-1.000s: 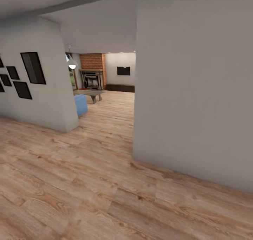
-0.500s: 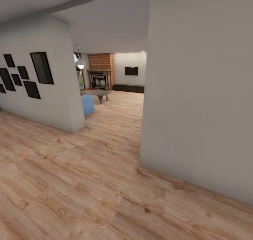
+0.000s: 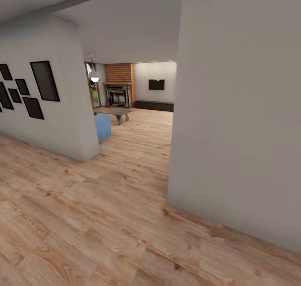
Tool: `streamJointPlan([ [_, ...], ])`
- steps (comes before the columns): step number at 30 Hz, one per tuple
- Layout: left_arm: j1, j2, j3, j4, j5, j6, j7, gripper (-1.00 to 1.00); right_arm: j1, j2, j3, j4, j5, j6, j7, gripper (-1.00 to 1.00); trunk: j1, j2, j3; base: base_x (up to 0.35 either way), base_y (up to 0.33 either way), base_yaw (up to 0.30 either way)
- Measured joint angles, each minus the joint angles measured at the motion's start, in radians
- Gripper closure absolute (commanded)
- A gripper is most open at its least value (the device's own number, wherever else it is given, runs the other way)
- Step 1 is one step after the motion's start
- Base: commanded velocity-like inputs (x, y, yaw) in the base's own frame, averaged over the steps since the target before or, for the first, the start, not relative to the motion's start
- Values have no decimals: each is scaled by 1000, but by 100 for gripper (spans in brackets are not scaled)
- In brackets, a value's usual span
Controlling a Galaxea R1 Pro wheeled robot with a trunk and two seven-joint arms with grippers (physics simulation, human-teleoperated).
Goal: Move the two storage containers from the living room to the garage. In the garage, place one container on the floor and stack the other container on top of it (either order is fine).
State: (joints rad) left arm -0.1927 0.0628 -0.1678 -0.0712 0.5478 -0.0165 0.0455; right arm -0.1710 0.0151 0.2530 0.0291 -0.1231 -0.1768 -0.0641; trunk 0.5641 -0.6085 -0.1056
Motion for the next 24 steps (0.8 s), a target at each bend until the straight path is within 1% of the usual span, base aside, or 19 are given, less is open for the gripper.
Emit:
streamJointPlan([
  [10,0,0,0,1,0,1,0,-100,1,9,-1,0,-3,7,3,-100,0,0,0,323,0,8],
  [24,0,0,0,1,-3,2,-1,-100,0,4,-2,0,-6,-2,4,-100,0,0,0,324,0,257],
])
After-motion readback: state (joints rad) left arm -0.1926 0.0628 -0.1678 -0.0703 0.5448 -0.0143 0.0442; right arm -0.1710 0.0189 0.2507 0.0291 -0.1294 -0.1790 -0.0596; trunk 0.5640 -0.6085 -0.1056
